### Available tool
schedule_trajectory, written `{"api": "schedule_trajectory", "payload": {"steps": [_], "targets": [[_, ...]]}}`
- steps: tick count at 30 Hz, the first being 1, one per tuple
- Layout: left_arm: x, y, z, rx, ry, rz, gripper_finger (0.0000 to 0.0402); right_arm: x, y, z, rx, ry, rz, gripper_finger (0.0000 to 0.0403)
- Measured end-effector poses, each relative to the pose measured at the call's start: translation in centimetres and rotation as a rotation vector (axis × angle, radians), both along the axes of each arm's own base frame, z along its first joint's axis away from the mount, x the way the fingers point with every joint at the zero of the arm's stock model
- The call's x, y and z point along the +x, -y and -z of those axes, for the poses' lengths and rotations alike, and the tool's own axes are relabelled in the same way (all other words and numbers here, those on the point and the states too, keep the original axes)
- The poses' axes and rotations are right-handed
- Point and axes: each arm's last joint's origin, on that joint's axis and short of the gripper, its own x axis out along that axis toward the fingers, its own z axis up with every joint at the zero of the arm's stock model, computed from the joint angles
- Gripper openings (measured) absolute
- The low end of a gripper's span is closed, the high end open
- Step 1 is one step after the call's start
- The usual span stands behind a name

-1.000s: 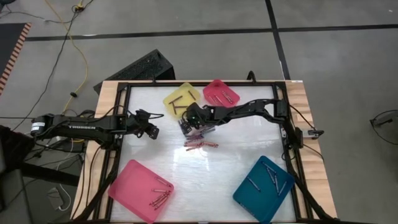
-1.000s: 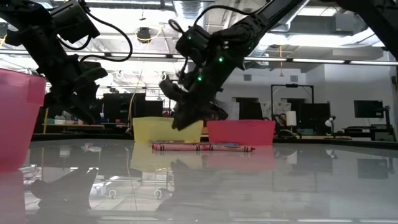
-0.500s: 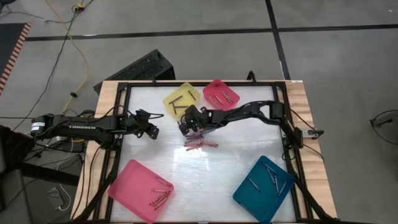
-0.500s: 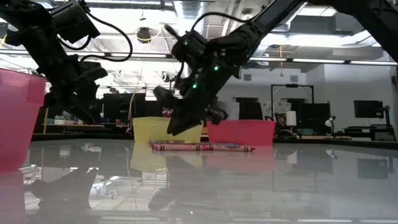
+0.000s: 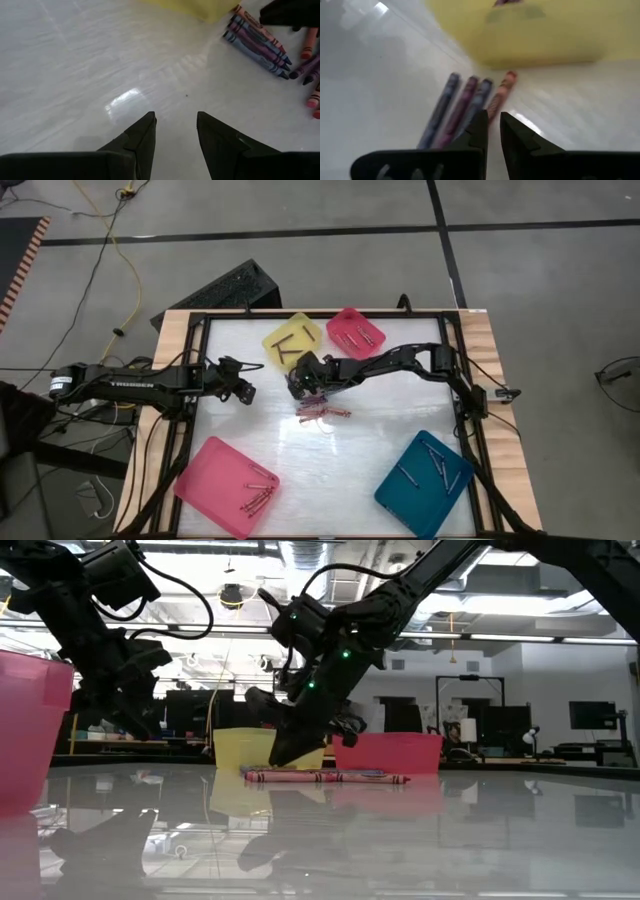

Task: Sort crayons
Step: Put the red crayon into the pink bin

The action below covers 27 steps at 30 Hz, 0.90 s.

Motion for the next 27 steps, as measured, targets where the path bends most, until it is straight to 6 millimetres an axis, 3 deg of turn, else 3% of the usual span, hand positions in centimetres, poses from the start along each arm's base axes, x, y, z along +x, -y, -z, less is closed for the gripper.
{"api": "schedule_trajectory", "payload": {"steps": [6,27], "targets": [[0.00,-0.01,-0.01,0.005,-0.001,-0.002,0.0133,0.32,-0.57,-1.14,-0.018,0.030,0.008,0.0063],[0.00,-0.02,-0.01,0.006,0.000,-0.004,0.0133,0.17,-0.85,-0.31,-0.021,-0.020,0.027,0.0063]]}}
